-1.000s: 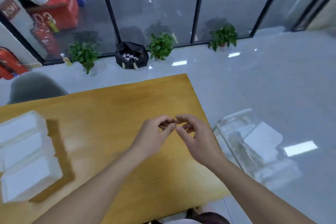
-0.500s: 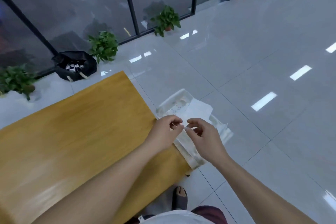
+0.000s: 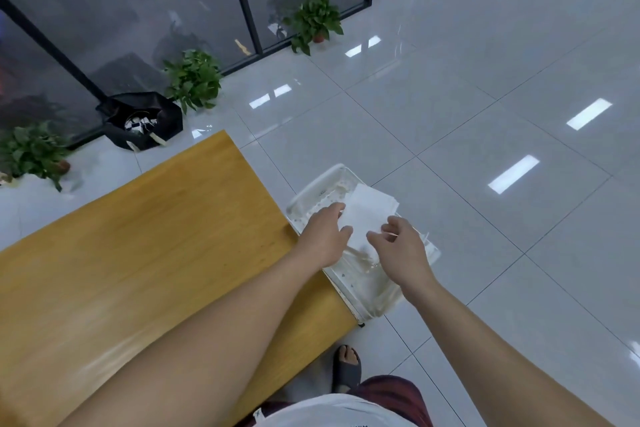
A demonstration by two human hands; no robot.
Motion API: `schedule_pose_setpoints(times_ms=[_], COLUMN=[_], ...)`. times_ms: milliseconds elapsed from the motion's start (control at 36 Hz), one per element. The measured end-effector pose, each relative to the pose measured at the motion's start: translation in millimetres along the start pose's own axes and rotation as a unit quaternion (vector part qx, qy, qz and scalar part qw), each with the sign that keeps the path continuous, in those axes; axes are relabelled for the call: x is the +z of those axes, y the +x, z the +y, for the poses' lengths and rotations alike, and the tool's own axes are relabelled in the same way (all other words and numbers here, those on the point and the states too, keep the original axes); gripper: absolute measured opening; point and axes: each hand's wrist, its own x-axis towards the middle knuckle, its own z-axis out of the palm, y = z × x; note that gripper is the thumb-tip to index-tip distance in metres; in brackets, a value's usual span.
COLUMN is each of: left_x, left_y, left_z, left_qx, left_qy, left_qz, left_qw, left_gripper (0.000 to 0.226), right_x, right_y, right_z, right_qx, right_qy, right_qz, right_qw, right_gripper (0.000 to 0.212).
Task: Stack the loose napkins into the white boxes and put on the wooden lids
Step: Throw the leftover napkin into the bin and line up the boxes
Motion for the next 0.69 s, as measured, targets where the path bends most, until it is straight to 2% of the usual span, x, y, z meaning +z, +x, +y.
schedule_pose_setpoints(times_ms=[139,278,361,444,528,611,694], left_x=[5,5,5,6,7,7,6], left_y=[4,5,7,9,8,6,2], left_z=[1,6,10,13,14,14,13], left_qx=[-0.004,0.003,0.014,0.015,0.024,0.041,0.051], left_qy=[-0.012,0.012,0.016,-0.052,-0.096,-0.085,-0.072], left_qz=[0.002,0.046,0.084,0.085,0.085,0.092,0.087], left_qw=[1.0,0.999,0.996,0.995,0.991,0.991,0.992], left_gripper=[0.061,0.059,0.053,0.038,0.022,0.019,0.029], right_x=[-1,-3,-3,-5,-7,-9,-10], right_y=[7,9,13,16,17,13,11], right_z=[2,-1,1,2,2,-2,-2], right_qx=[0.009,0.001,0.001,-0.001,-0.004,-0.008,-0.008], right_qy=[0.015,-0.001,0.003,-0.007,-0.011,-0.022,-0.011], right_qz=[0.002,-0.004,-0.009,-0.008,-0.008,-0.017,-0.023], right_qw=[1.0,1.0,1.0,1.0,1.0,1.0,1.0], right_gripper=[0.065,0.036,0.027,0.034,0.027,0.035,0.041])
